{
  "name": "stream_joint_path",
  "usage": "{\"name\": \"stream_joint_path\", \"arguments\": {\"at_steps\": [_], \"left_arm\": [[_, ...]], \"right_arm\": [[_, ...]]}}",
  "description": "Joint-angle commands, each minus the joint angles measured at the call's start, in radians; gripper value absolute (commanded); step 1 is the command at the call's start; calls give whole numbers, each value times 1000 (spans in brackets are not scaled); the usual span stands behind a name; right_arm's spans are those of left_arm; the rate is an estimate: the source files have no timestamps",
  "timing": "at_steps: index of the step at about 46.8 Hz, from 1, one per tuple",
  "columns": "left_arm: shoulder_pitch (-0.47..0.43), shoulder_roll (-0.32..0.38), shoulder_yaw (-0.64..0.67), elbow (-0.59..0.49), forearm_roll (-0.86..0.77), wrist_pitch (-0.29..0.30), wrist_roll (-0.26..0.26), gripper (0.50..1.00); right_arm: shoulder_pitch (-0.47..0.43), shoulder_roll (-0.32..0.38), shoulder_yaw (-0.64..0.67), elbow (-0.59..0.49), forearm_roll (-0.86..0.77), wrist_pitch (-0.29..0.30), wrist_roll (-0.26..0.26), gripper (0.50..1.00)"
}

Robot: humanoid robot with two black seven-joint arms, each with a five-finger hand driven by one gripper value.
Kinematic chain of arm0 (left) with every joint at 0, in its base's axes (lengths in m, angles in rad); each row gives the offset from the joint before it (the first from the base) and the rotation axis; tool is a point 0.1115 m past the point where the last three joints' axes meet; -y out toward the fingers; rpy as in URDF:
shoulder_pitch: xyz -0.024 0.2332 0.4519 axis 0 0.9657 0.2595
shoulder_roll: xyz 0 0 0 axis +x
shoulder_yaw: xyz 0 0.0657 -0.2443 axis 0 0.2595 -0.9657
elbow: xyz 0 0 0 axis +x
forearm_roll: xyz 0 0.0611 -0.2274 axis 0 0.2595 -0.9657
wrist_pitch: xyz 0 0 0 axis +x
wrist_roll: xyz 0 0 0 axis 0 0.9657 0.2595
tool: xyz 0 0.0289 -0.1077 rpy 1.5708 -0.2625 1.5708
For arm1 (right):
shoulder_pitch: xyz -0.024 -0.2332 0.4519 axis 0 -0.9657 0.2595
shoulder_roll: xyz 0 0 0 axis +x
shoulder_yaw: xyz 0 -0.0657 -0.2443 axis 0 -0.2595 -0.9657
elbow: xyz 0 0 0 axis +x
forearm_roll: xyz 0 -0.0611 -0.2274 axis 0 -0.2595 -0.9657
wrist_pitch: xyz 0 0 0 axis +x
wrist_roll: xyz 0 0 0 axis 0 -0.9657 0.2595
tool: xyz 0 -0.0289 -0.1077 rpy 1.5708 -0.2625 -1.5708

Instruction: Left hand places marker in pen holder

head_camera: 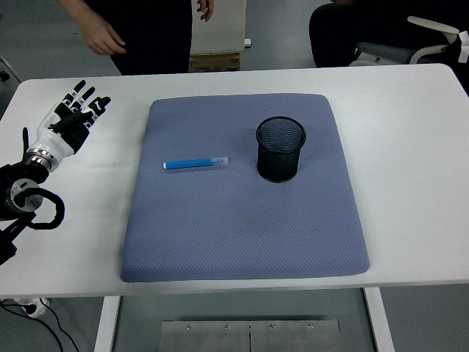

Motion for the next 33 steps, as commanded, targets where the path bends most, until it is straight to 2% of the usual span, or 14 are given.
{"name": "stream_joint_path", "arguments": {"at_steps": [1, 33], "left_arm": [[-2, -1, 1, 0, 1, 5, 3, 1000], [-2, -11, 1, 0, 5, -3, 3, 1000]], "right_arm": [[0, 0, 0, 0, 0, 0, 0, 1000], [0, 0, 0, -1, 0, 0, 0, 1000]]}}
